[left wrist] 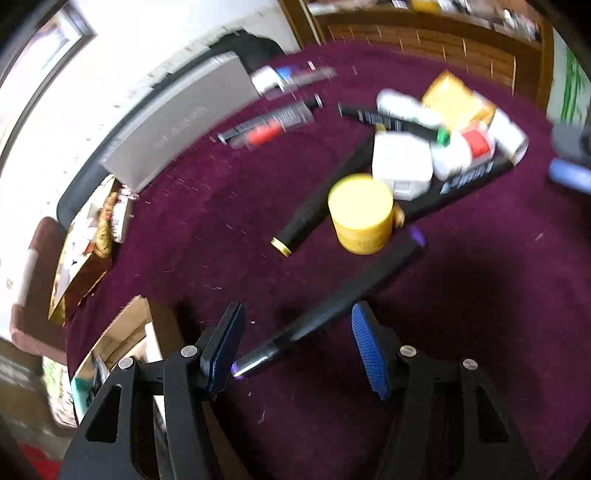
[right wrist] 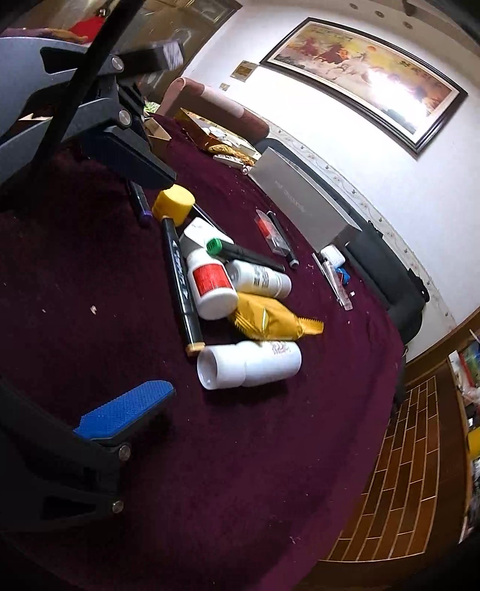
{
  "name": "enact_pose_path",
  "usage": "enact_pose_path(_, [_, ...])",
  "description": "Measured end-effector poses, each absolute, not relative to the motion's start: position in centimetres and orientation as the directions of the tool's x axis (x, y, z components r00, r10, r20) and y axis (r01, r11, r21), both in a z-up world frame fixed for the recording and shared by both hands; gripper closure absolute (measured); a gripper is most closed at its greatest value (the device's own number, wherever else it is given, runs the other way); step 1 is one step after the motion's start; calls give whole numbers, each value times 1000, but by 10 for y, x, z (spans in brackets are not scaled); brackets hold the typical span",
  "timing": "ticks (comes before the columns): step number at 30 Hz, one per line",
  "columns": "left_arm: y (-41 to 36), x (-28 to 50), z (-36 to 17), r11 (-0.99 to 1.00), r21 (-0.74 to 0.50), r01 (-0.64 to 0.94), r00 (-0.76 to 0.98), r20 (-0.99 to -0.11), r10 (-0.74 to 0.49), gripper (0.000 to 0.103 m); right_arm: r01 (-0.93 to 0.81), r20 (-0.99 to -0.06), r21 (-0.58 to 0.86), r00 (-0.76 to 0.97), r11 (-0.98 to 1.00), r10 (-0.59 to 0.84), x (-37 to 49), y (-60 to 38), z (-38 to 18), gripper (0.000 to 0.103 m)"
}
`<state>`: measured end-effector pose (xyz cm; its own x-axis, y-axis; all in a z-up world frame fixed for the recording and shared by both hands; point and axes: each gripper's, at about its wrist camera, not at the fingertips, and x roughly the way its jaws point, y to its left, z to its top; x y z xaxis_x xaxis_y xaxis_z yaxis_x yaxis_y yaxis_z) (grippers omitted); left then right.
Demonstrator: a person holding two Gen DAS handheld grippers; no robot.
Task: Organize objects
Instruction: 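Grasp the purple-capped black marker with the left gripper, then grasp the green-capped black marker with the right gripper while the left holds its marker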
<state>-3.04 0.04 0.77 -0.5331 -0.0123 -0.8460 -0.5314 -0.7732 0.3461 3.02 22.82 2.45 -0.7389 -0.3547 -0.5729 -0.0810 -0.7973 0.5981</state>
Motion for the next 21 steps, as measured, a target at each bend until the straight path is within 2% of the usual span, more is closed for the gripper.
enact_pose_path(3, [-6, -28, 9, -795, 287, -534, -513, -858, 35, 52, -90, -570, 627, -730, -774, -377, 27, 234, 18, 0])
enact_pose_path(4, [-7, -27, 9, -805, 252, -537, -482, -875, 48, 57, -91, -569, 639, -723, -764, -391, 27, 234, 15, 0])
enact_pose_path(7, [-11, -13, 9, -814, 77, -576, -350, -923, 160, 87, -88, -569, 665, -703, -742, -427, 25, 235, 9, 0])
enact_pose_path(8, [-9, -6, 9, -807, 43, -589, -323, -928, 187, 88, -86, -567, 666, -705, -741, -427, 26, 236, 9, 0])
enact_pose_path(12, [6, 9, 10, -790, 96, -606, -354, -921, 159, 88, -86, -561, 674, -706, -734, -432, 27, 238, 8, 0])
enact_pose_path(18, [19, 7, 11, -843, 134, -521, -465, -873, 149, 88, -85, -583, 638, -702, -766, -408, 28, 232, 11, 0])
enact_pose_path(20, [16, 13, 12, -856, 126, -501, -482, -862, 156, 92, -83, -586, 633, -701, -770, -406, 27, 233, 10, 0])
enact_pose_path(21, [12, 17, 13, -864, 84, -496, -469, -863, 186, 92, -82, -586, 632, -701, -770, -406, 27, 233, 10, 0])
